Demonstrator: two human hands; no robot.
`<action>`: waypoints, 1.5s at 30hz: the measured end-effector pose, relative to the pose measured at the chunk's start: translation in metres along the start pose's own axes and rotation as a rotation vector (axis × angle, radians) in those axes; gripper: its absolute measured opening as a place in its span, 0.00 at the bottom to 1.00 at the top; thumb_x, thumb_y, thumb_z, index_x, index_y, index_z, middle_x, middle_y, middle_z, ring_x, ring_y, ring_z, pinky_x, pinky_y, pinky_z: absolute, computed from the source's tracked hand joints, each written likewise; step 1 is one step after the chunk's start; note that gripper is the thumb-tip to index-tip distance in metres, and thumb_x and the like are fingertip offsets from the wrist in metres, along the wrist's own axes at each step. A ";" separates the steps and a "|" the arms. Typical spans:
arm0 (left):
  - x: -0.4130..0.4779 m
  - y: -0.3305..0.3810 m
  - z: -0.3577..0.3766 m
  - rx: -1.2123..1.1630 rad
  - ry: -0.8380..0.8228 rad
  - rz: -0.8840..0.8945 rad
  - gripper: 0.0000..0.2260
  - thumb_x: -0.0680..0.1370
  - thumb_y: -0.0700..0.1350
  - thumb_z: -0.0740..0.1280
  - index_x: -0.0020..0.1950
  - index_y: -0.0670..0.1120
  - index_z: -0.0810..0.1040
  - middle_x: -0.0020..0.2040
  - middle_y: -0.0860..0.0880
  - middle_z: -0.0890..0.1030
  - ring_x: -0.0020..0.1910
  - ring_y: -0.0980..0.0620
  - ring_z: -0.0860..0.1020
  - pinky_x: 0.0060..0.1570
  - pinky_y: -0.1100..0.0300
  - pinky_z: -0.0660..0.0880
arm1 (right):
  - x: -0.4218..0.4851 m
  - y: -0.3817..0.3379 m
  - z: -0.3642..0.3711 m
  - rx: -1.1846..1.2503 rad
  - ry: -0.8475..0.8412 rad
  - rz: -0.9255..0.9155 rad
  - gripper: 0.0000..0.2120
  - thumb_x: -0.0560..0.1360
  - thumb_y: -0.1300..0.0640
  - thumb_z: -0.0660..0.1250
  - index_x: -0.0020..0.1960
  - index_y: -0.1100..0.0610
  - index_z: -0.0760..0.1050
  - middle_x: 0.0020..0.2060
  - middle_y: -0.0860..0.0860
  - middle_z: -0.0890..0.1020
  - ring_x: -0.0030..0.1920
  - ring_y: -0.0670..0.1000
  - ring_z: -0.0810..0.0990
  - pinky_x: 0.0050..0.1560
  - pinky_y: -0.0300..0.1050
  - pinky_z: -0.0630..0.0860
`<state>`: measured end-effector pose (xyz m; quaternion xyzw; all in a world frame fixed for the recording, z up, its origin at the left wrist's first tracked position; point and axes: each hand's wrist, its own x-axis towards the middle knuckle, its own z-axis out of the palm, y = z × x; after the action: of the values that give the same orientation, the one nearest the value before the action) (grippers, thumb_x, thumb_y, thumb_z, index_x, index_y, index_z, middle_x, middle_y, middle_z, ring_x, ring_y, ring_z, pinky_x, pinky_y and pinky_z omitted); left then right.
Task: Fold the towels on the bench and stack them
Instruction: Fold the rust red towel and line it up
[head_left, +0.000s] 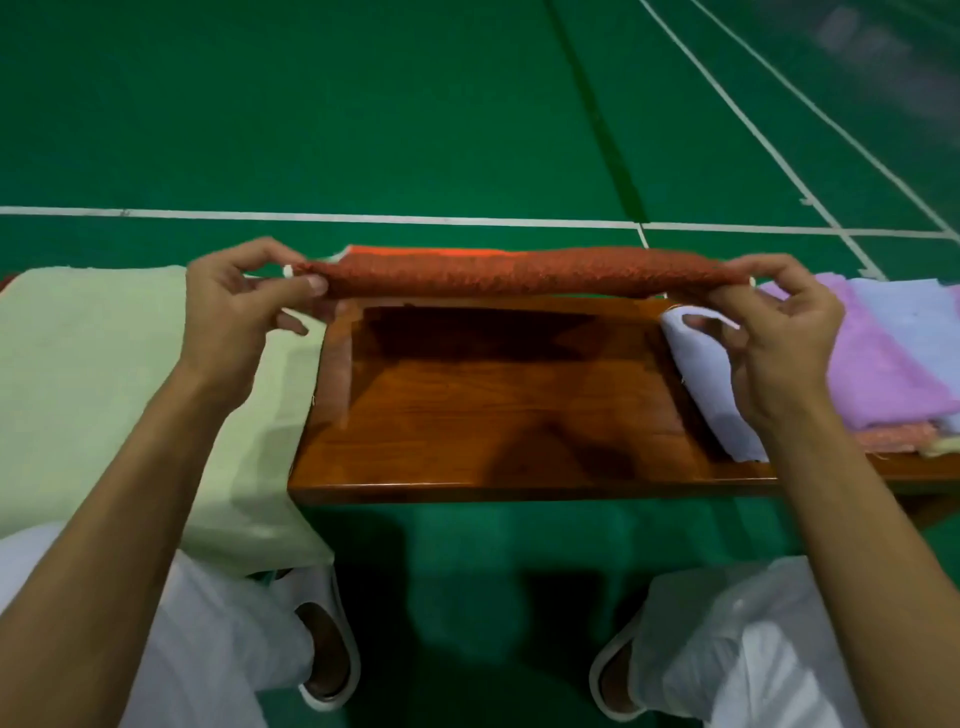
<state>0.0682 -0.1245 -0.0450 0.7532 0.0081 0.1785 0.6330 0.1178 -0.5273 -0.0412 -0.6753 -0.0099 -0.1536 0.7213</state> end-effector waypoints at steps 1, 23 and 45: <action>-0.005 -0.002 -0.002 0.065 -0.065 0.004 0.02 0.72 0.39 0.70 0.43 0.46 0.80 0.32 0.48 0.84 0.30 0.49 0.83 0.29 0.62 0.75 | -0.004 0.000 -0.005 -0.089 -0.029 0.005 0.12 0.73 0.71 0.69 0.43 0.54 0.78 0.31 0.48 0.84 0.35 0.51 0.84 0.39 0.45 0.83; -0.042 -0.050 0.120 0.976 -0.307 0.182 0.29 0.86 0.58 0.44 0.85 0.47 0.52 0.85 0.49 0.51 0.84 0.50 0.44 0.82 0.49 0.44 | -0.051 0.070 0.099 -1.193 -0.597 -0.326 0.30 0.82 0.46 0.49 0.82 0.55 0.57 0.82 0.54 0.57 0.83 0.55 0.51 0.81 0.60 0.52; -0.037 -0.090 0.077 1.207 -0.318 0.039 0.30 0.83 0.62 0.38 0.85 0.53 0.46 0.85 0.47 0.47 0.84 0.46 0.43 0.81 0.42 0.41 | -0.020 0.100 0.049 -1.420 -0.588 -0.137 0.39 0.77 0.31 0.31 0.84 0.46 0.45 0.84 0.52 0.47 0.83 0.55 0.42 0.81 0.61 0.40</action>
<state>0.0746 -0.1883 -0.1511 0.9955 -0.0006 0.0394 0.0860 0.1314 -0.4709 -0.1388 -0.9871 -0.1419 0.0183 0.0718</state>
